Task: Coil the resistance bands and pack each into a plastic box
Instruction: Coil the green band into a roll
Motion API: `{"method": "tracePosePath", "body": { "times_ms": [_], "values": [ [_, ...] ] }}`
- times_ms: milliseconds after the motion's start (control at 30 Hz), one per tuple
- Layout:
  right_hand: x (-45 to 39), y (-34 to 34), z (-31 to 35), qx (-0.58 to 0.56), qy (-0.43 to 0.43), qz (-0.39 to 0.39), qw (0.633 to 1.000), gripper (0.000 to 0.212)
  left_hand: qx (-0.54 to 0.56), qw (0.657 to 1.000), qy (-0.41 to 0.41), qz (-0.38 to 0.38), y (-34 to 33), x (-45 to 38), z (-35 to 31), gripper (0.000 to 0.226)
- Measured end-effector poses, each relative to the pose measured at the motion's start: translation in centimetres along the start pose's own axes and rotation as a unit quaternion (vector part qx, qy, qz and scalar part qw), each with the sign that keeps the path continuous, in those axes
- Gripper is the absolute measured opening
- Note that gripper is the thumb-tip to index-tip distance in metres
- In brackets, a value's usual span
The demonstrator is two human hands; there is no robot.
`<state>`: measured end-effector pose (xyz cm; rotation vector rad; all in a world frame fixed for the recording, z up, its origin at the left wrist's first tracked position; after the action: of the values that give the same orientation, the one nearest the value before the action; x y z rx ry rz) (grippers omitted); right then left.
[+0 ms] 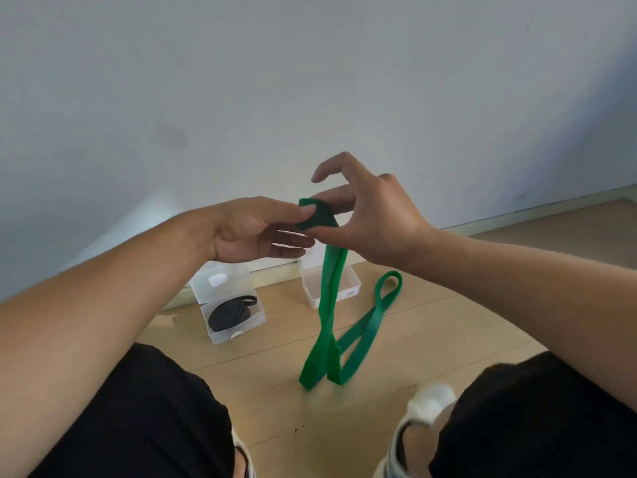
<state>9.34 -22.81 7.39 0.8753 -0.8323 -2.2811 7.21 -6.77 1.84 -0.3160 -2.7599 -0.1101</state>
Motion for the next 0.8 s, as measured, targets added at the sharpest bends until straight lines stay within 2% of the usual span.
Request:
{"method": "tracePosePath", "body": {
  "times_ms": [100, 200, 267, 333, 400, 500, 633, 800],
  "values": [
    [-0.5, 0.1, -0.2, 0.098, 0.031, 0.013, 0.995, 0.044, -0.068, 0.990, -0.034, -0.121, 0.4, 0.2, -0.8, 0.039],
    [-0.4, -1.0, -1.3, 0.153, 0.036, 0.030, 0.987, 0.040, -0.220, 0.947, -0.063, -0.224, -0.6, 0.5, -1.3, 0.018],
    [-0.8, -1.6, -1.4, 0.185, 0.049, 0.042, 0.981, 0.043, -0.294, 0.916, -0.050, -0.269, -1.9, 0.8, -1.5, 0.025],
    [-1.3, -2.1, -1.0, 0.198, 0.065, 0.050, 0.977, 0.052, -0.290, 0.905, -0.026, -0.309, -2.5, 1.1, -1.7, 0.035],
    [-1.6, -2.4, -0.4, 0.189, 0.084, 0.041, 0.978, 0.059, -0.278, 0.900, -0.003, -0.335, -2.2, 1.4, -2.1, 0.033],
    [-1.8, -2.5, -0.2, 0.108, 0.064, 0.000, 0.992, 0.068, -0.273, 0.909, 0.016, -0.315, -1.4, 1.5, -3.1, 0.025],
    [-2.5, -3.3, -1.8, -0.027, -0.044, -0.002, 0.999, 0.071, -0.201, 0.953, 0.025, -0.225, -0.1, 1.1, -2.2, 0.019],
    [-2.4, -6.7, -3.9, -0.052, -0.091, 0.058, 0.993, 0.045, -0.114, 0.981, 0.026, -0.155, 1.5, -0.3, 2.1, 0.020]
  ]
}}
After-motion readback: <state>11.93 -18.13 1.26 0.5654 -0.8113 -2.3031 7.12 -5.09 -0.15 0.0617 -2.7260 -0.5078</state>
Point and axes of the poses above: each hand's wrist, its own x-axis away from the middle knuckle, its own y-axis out of the back of the hand, z = x × y, the point moved 5 cm from there along -x, towards the middle knuckle, and after that the axes turned 4 degrees about -x, right-handed, at the moved point
